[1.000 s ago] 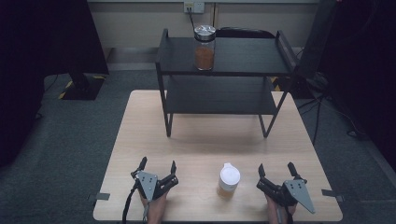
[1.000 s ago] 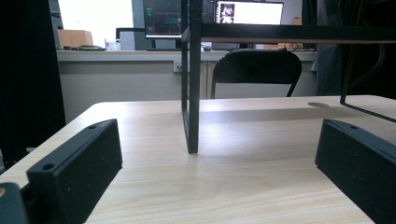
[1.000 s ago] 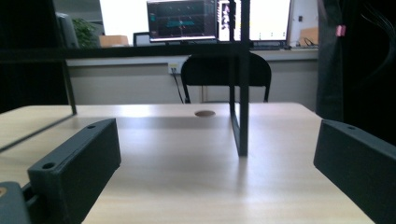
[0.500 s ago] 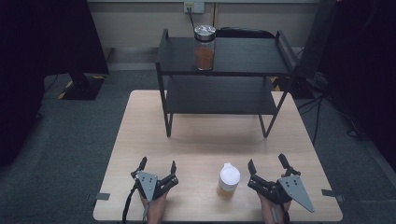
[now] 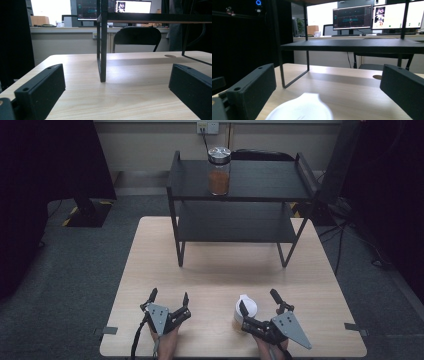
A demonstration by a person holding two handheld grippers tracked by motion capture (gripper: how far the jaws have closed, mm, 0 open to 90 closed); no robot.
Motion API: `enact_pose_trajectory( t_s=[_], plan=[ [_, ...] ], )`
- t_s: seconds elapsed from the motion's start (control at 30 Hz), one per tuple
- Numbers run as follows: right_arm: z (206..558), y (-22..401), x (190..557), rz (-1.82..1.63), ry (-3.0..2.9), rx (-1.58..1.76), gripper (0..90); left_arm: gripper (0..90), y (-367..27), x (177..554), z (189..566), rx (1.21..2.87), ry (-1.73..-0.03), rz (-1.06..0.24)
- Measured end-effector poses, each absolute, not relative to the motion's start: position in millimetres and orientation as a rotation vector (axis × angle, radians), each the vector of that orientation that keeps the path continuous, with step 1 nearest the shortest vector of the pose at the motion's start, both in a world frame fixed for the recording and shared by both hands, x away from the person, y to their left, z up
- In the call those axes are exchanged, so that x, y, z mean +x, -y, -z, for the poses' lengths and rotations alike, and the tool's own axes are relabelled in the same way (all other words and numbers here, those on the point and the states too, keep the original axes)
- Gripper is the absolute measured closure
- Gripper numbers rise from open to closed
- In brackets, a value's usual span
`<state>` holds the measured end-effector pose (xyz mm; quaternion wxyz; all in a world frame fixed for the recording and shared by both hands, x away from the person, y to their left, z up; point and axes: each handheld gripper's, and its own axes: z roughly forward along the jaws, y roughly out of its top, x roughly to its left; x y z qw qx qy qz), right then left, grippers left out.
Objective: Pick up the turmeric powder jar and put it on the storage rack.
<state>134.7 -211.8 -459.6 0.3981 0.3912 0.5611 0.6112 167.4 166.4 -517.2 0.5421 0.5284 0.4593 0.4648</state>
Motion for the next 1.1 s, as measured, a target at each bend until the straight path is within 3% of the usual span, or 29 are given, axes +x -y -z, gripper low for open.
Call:
enact_pose_trajectory(
  t_s=[0.33,0.77,1.1],
  plan=[
    [479,198,123,-1.528,-1.448,0.983,1.8,0.0,-166,167,517,1.255,-1.091,-1.104],
    [494,190,116,-1.476,-1.461,1.008,11.8,0.0,-166,167,517,1.255,-1.091,-1.104],
    [494,187,118,-1.456,-1.494,1.03,25.0,0.0,-166,167,517,1.255,-1.091,-1.104]
  ],
)
